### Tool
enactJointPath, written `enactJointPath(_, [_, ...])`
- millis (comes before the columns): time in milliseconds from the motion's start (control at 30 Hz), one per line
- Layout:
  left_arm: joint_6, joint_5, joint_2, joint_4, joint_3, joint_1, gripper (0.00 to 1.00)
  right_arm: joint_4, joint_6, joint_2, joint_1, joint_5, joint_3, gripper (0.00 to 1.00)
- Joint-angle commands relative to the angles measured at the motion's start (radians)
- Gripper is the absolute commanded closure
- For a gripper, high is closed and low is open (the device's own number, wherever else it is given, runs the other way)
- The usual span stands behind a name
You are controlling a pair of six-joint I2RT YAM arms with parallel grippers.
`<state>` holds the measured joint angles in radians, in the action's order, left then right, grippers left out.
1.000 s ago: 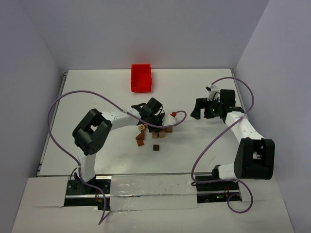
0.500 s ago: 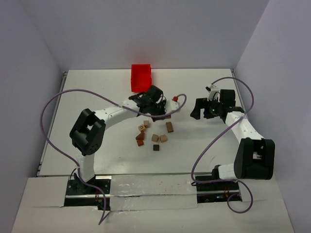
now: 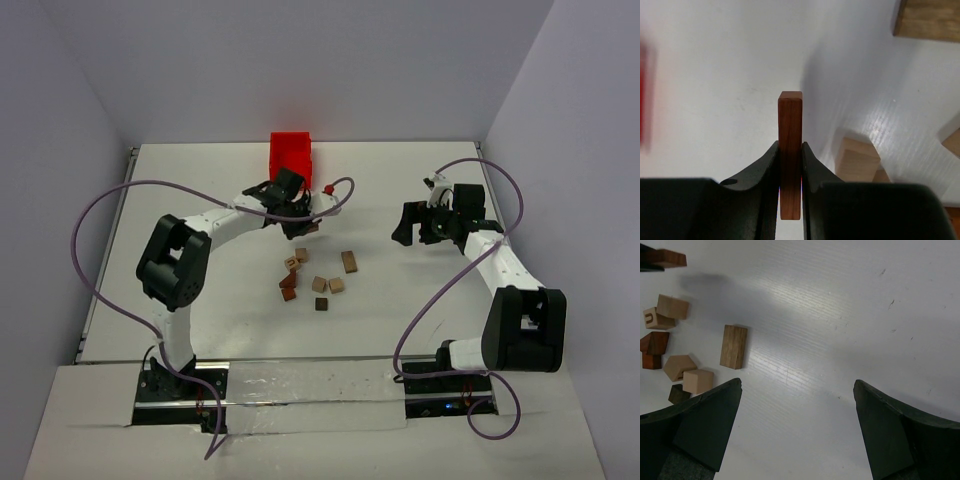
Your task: Build the wood block tower
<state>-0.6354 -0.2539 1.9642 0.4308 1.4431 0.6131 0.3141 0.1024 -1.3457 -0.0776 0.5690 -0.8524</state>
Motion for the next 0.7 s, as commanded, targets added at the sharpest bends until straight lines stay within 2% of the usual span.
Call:
enactJointPath(0, [0.016, -0.01, -0.009, -0.041, -0.079, 0.002, 1.0, -0.025, 0.011, 0.037, -0.004, 0.008, -0.035, 0.0])
enactJointPath(400, [0.085, -0.09, -0.18, -0.082, -0.331, 0.053, 1.0, -0.024, 0.008, 0.036, -0.004, 0.012, -0.036, 0.0])
enactJointPath(667, [0.134, -0.119, -0.242, -0.083, -0.363, 0.14, 1.0, -0.024, 0.005, 0.043, -0.004, 0.015, -0.033, 0.0])
